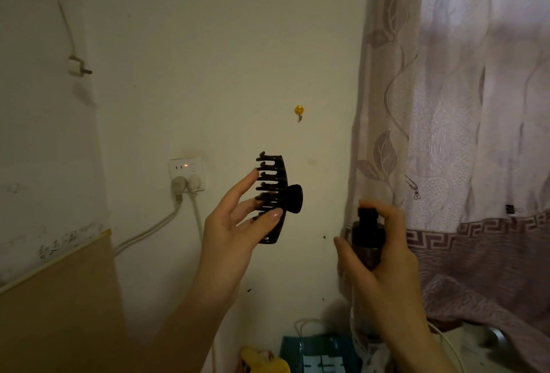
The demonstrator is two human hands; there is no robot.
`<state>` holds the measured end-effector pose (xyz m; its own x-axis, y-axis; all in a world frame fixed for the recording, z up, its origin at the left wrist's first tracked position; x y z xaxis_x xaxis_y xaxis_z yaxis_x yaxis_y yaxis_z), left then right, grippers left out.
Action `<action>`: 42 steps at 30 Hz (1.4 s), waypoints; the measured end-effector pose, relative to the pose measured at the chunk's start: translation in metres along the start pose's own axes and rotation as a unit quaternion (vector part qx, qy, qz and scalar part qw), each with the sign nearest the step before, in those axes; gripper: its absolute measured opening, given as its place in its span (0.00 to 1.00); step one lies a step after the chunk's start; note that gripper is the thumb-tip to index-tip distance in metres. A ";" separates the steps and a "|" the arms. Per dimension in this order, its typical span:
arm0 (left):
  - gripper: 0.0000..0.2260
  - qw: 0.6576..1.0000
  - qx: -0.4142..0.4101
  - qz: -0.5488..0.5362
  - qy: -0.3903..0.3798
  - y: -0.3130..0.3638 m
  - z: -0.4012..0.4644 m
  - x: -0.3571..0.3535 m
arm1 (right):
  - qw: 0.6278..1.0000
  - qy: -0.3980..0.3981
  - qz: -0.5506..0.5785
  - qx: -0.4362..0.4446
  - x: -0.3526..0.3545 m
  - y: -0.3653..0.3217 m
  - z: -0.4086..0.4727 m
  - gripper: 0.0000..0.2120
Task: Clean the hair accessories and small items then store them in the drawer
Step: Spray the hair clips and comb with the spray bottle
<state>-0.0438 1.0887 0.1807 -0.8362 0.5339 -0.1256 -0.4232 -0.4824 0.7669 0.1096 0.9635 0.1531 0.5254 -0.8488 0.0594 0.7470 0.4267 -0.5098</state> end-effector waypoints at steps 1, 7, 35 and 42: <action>0.25 1.000 -0.003 0.007 0.000 0.000 -0.001 0.000 | 1.000 -0.004 0.020 -0.004 0.000 -0.002 0.002 0.31; 0.25 0.998 -0.015 0.052 -0.010 0.001 -0.009 -0.005 | 0.986 -0.029 0.155 -0.060 0.002 -0.010 0.015 0.35; 0.24 0.982 -0.059 0.164 -0.068 0.004 -0.014 -0.021 | 0.959 -0.024 0.241 -0.149 0.009 0.024 0.018 0.31; 0.21 0.995 -0.013 0.096 -0.023 -0.001 -0.015 -0.014 | 0.951 0.030 0.260 -0.164 0.008 0.033 0.010 0.30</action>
<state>-0.0368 1.0709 0.1726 -0.8860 0.4609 0.0512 -0.2665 -0.5964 0.7572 0.1424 0.9743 0.1447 0.7580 -0.5697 -0.3176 0.2202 0.6818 -0.6977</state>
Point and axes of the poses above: each hand's wrist, its own z-axis towards the middle knuckle, its own x-axis out of the back of the hand, y = z × x, the point moved 7 cm from there along z, towards the middle knuckle, and after that the axes turned 3 degrees about -z, right-handed, at the moved point
